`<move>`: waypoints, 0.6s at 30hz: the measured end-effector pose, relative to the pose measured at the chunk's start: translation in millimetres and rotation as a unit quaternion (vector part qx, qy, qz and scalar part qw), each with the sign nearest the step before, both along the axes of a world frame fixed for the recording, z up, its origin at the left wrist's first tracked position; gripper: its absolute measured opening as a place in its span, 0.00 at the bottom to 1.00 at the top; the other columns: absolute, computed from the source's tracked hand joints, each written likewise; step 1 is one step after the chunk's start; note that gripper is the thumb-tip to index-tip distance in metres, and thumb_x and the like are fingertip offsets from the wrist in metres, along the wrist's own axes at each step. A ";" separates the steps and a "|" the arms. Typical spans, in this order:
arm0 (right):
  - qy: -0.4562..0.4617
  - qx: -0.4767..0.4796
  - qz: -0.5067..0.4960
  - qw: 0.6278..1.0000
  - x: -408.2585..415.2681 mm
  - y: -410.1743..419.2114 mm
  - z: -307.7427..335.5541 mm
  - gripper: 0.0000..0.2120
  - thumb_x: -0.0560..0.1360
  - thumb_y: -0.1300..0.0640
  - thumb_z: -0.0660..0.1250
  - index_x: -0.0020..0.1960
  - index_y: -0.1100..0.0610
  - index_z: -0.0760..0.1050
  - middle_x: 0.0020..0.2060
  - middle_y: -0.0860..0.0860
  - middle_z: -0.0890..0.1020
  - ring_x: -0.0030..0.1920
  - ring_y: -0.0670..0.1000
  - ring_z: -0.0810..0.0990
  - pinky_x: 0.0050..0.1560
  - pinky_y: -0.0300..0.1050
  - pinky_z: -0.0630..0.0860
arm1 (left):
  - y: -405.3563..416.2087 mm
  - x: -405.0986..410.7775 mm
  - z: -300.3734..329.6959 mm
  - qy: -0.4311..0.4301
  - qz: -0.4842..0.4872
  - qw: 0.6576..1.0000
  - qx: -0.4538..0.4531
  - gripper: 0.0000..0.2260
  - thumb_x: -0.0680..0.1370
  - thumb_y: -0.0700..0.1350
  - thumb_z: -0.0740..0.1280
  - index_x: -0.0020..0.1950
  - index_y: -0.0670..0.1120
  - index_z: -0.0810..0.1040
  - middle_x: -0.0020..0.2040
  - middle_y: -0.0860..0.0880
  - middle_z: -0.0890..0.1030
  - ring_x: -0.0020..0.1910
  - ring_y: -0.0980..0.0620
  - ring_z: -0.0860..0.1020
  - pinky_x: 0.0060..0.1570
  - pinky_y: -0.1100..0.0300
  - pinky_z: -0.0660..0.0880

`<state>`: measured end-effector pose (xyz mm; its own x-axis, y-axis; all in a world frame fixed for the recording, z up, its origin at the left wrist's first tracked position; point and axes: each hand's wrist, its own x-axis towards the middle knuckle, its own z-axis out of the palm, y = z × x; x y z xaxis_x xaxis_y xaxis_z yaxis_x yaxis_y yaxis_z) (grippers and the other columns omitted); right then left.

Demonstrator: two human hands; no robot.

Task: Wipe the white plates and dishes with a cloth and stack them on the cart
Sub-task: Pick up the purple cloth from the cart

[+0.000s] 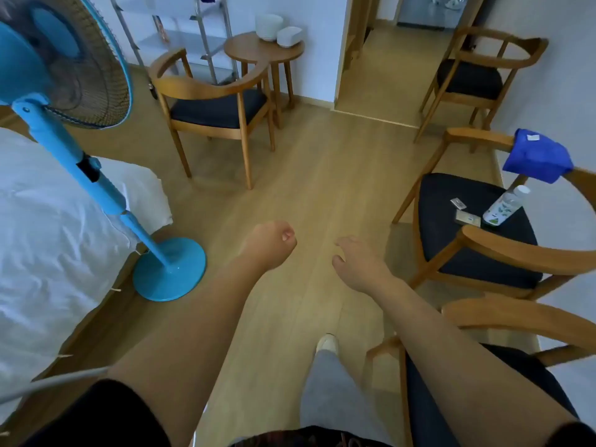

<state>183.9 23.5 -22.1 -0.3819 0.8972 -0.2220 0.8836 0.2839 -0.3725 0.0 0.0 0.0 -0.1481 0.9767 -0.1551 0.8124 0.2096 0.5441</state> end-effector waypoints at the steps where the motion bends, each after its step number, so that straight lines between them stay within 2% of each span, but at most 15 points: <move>1: 0.006 -0.001 -0.002 1.000 -0.1 13.5 -0.7 0.20 0.79 0.55 0.55 0.69 0.60 0.66 0.67 0.57 0.70 0.67 0.56 0.66 0.64 0.49 0.64 | 13.3 0.4 -0.2 0.002 0.001 1.000 -0.004 0.12 0.77 0.46 0.60 0.56 0.47 0.79 0.54 0.48 0.81 0.54 0.47 0.77 0.53 0.55 0.74; 9: -0.011 -0.018 0.012 1.000 3.8 148.6 3.4 0.20 0.80 0.55 0.55 0.70 0.61 0.65 0.67 0.57 0.69 0.67 0.57 0.66 0.66 0.50 0.65 | 142.8 -5.8 6.8 0.039 0.005 0.999 -0.017 0.14 0.77 0.46 0.59 0.59 0.46 0.78 0.56 0.47 0.80 0.56 0.46 0.77 0.56 0.52 0.74; 18: -0.009 -0.019 0.030 0.999 0.4 279.5 13.5 0.20 0.79 0.56 0.55 0.70 0.61 0.64 0.68 0.57 0.69 0.67 0.57 0.66 0.65 0.49 0.65 | 267.4 2.8 6.2 0.021 0.025 0.999 -0.018 0.13 0.76 0.45 0.60 0.58 0.46 0.79 0.55 0.47 0.81 0.55 0.46 0.77 0.54 0.55 0.74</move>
